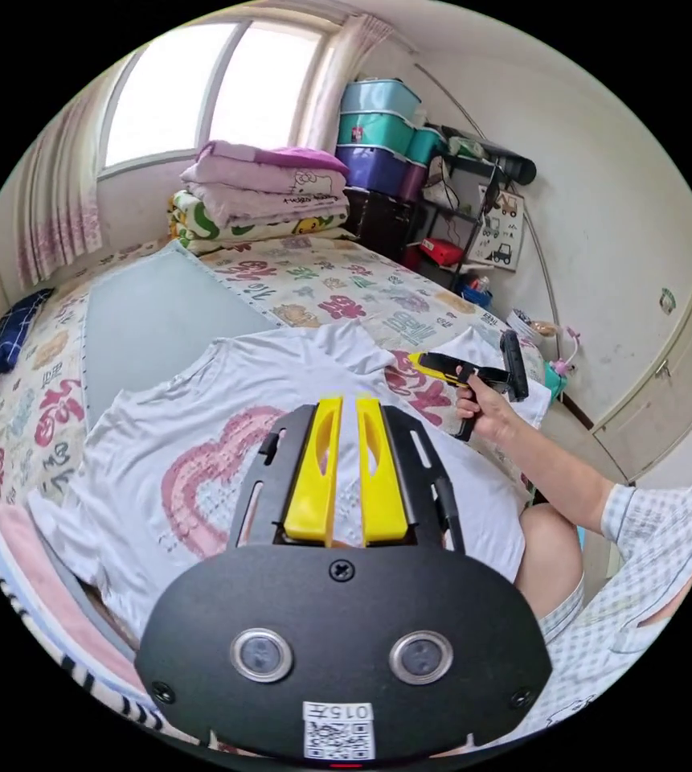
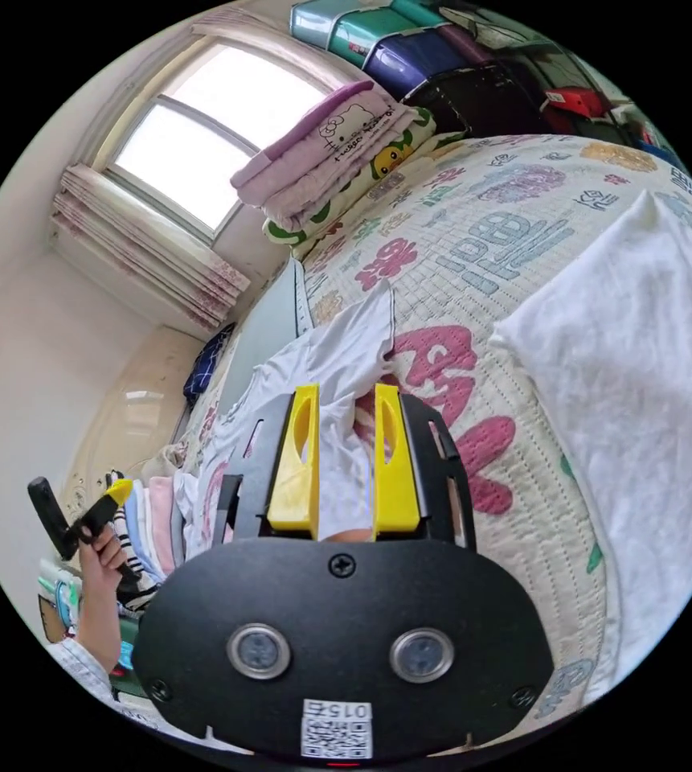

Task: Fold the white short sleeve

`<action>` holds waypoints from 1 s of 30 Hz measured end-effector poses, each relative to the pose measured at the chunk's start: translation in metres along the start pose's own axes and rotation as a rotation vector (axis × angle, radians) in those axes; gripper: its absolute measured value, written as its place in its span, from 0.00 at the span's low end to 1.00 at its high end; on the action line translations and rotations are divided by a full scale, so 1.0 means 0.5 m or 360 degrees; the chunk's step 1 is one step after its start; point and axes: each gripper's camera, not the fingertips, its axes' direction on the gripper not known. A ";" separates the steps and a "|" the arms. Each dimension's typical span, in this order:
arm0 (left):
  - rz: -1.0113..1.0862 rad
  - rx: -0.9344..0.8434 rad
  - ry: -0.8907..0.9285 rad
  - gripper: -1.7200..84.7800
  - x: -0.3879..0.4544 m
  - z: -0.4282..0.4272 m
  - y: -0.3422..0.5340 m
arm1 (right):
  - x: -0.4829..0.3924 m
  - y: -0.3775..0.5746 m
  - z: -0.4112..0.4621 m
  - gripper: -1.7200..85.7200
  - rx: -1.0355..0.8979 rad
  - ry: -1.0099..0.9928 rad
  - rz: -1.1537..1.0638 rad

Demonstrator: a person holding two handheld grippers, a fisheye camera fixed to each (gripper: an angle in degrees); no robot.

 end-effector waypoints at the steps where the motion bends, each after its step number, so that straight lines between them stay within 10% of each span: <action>1: -0.0006 -0.0063 0.0025 0.07 -0.011 0.082 -0.078 | 0.007 -0.025 0.026 0.14 0.0001 0.0044 -0.0003; 16: -0.0609 -0.0230 0.0489 0.14 -0.131 1.095 -0.612 | 0.104 -0.108 0.132 0.01 0.0042 -0.0312 0.0285; 30: -0.0672 -0.0119 0.0217 0.02 -0.177 1.200 -0.645 | 0.097 -0.101 0.224 0.01 0.0038 -0.0328 0.0248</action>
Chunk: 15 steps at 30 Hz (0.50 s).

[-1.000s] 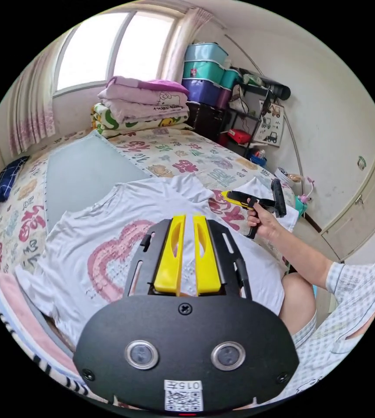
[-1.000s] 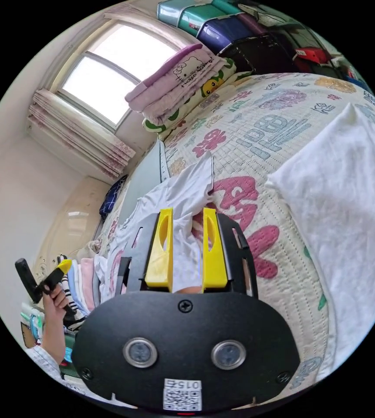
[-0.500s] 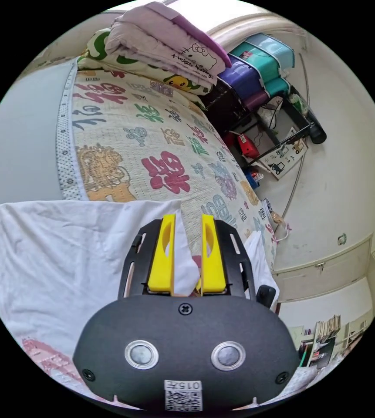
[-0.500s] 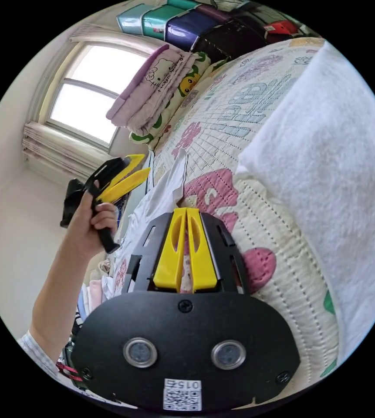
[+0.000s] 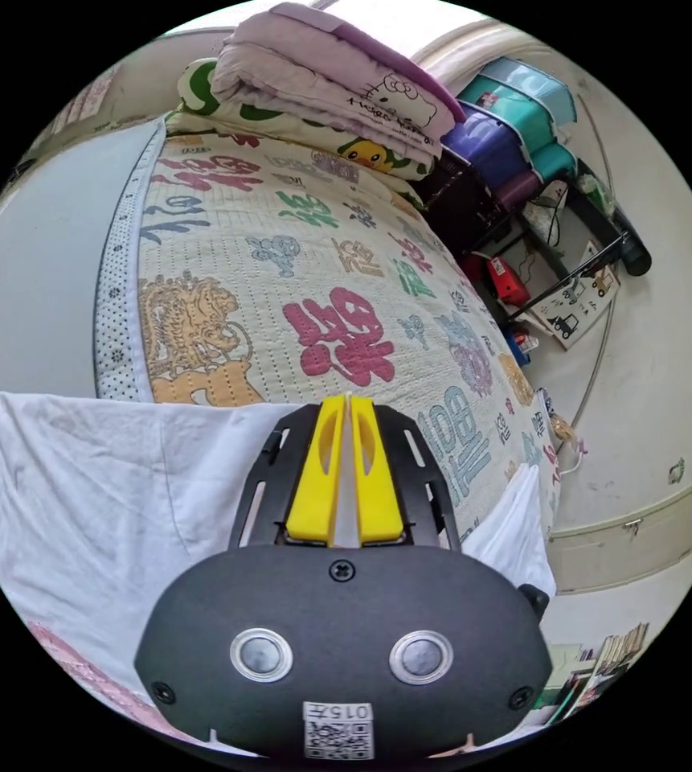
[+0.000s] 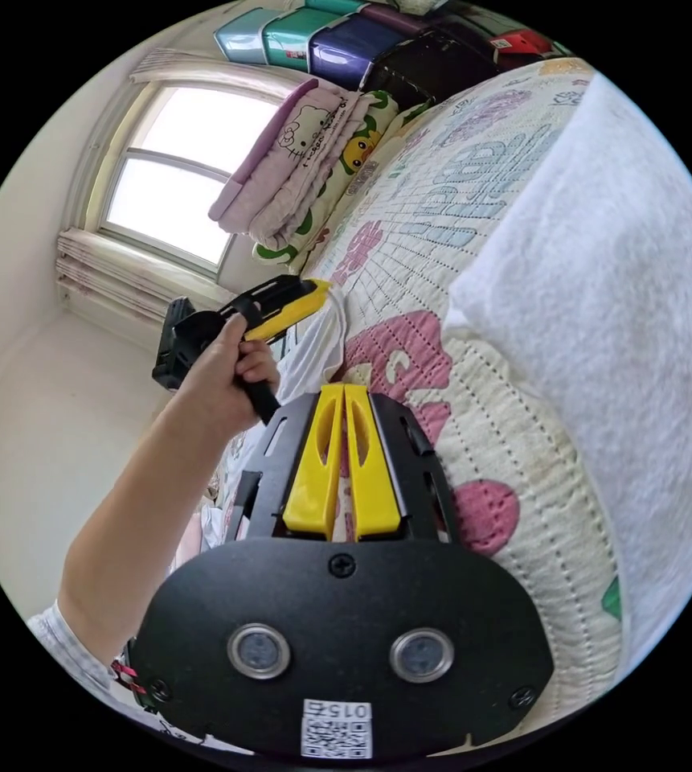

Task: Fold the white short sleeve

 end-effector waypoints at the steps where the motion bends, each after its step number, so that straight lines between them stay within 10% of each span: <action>1: 0.0022 0.0038 0.0016 0.02 -0.005 -0.050 0.010 | 0.003 0.006 0.009 0.01 0.0000 0.0003 -0.0001; 15: 0.0091 0.0056 -0.0277 0.01 -0.349 -0.632 0.326 | -0.241 0.247 0.097 0.01 -0.0311 0.0257 -0.0804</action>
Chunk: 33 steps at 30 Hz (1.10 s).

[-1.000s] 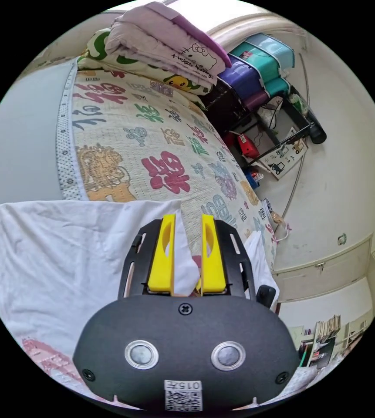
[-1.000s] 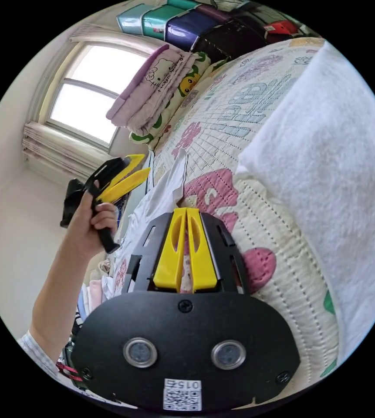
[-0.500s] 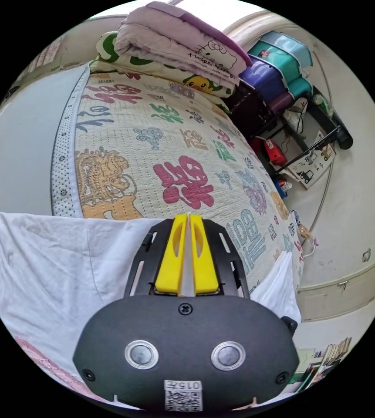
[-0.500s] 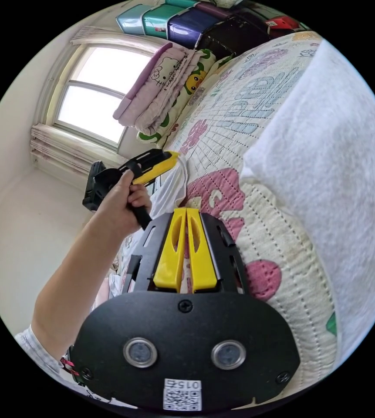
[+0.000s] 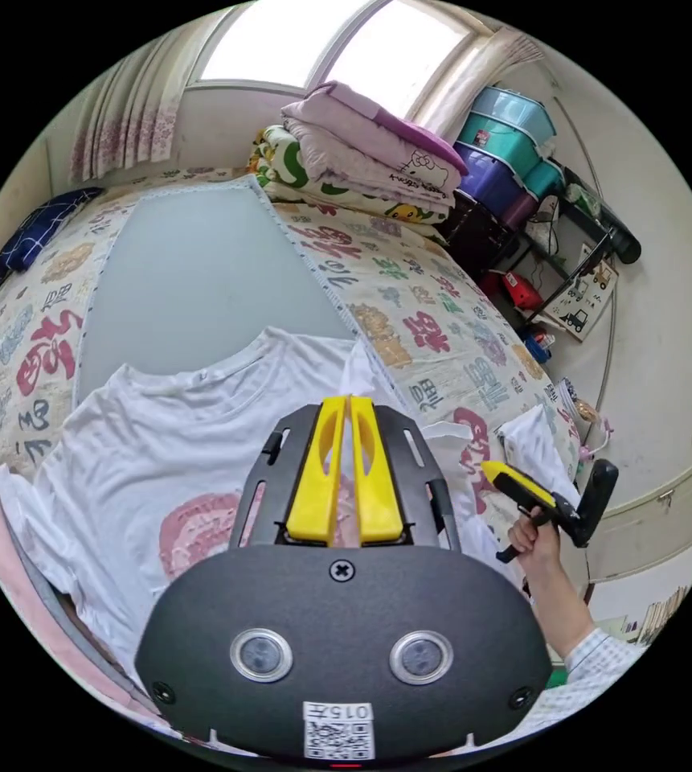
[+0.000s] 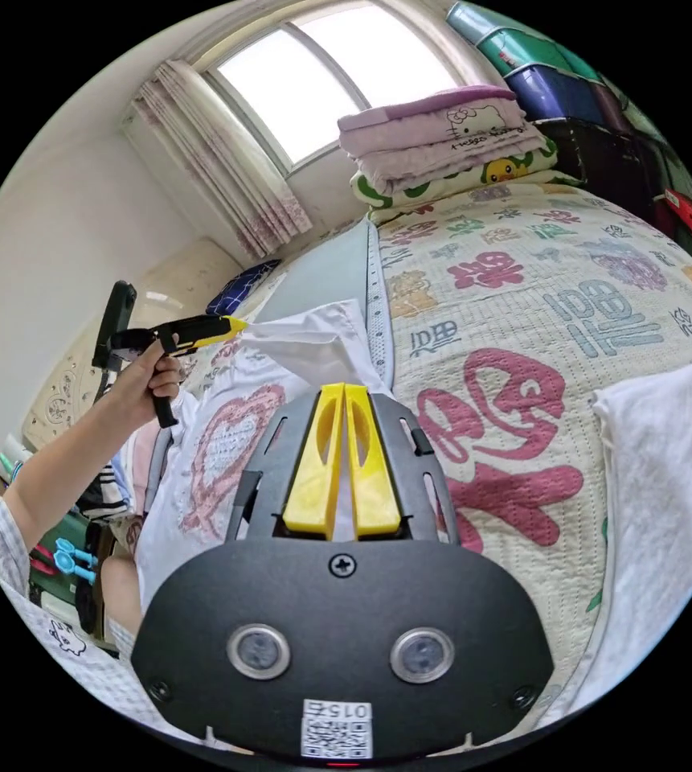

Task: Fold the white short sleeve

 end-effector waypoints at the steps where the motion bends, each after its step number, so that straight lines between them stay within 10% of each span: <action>1: 0.0010 -0.0059 -0.0012 0.01 -0.036 -0.004 0.050 | -0.013 0.024 0.006 0.01 -0.0016 -0.0006 -0.0008; 20: 0.0032 -0.0254 -0.0040 0.07 -0.169 0.051 0.198 | -0.087 0.098 0.297 0.08 -0.0451 0.0205 -0.0312; 33: -0.0015 0.0082 -0.0087 0.06 -0.164 0.061 0.069 | 0.194 0.022 0.215 0.12 -0.0179 -0.0399 0.0208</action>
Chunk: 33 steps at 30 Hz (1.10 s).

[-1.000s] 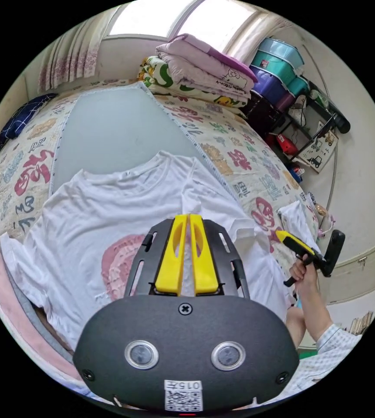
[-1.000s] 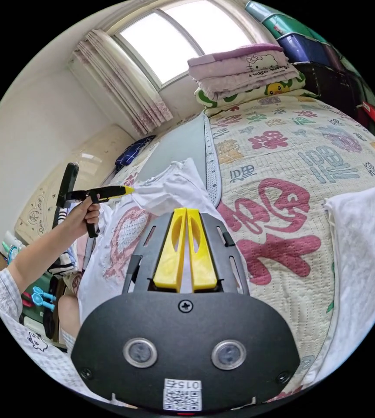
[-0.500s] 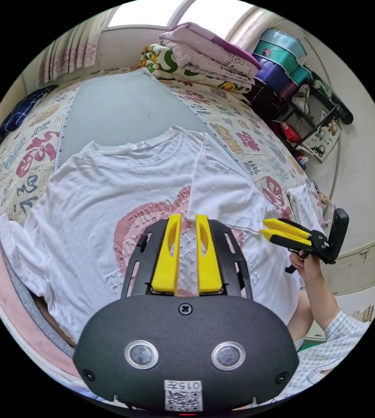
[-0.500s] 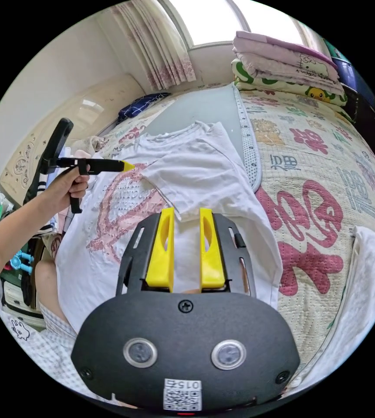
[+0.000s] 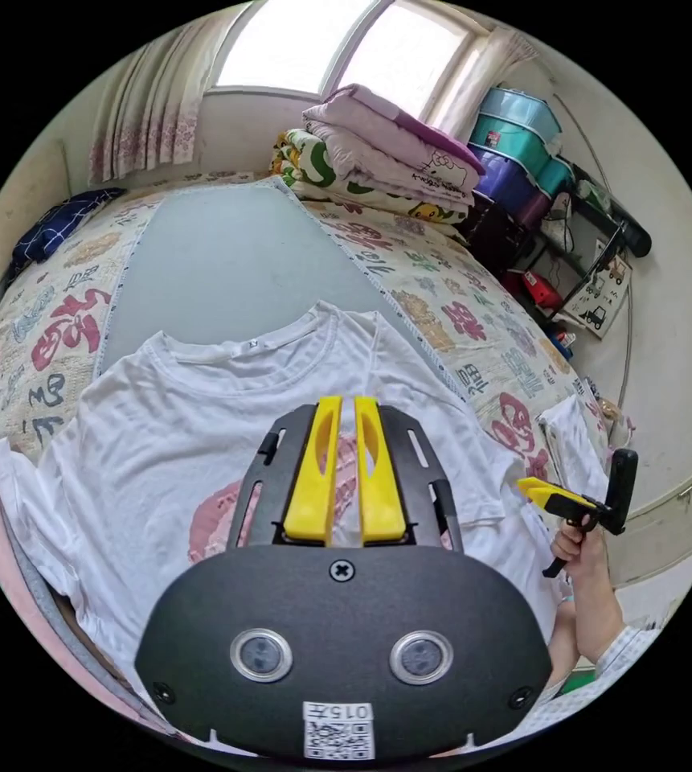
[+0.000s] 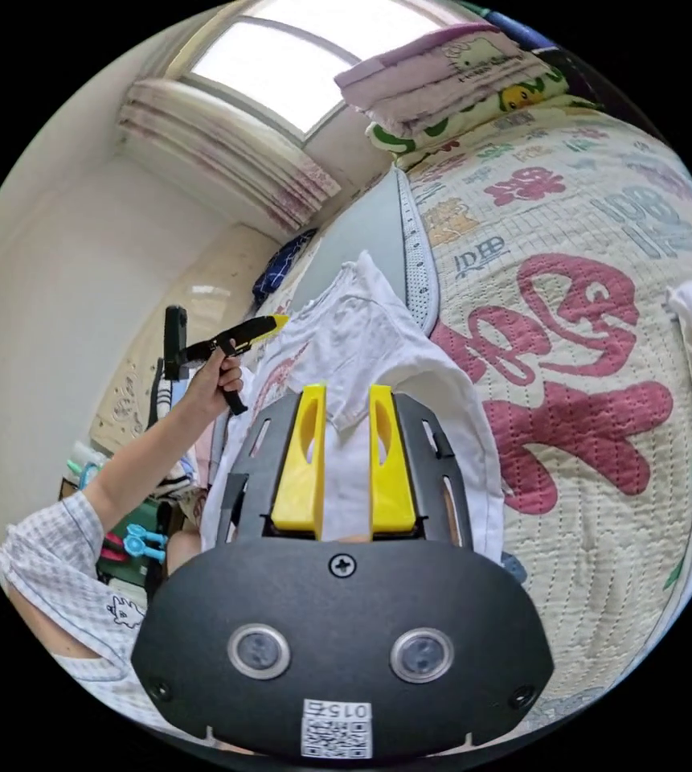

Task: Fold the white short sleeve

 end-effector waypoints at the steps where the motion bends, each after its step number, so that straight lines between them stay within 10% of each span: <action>1: -0.0010 -0.0017 0.0022 0.08 0.003 0.027 -0.027 | 0.023 -0.014 0.002 0.13 -0.0010 0.0037 0.0062; 20: 0.0224 -0.0290 -0.0012 0.09 0.138 0.266 -0.253 | 0.217 -0.120 0.043 0.06 0.0107 0.0203 0.0338; 33: 0.0409 -0.0421 0.0016 0.07 0.118 0.096 -0.099 | 0.094 -0.049 0.267 0.12 -0.0275 0.0598 -0.0469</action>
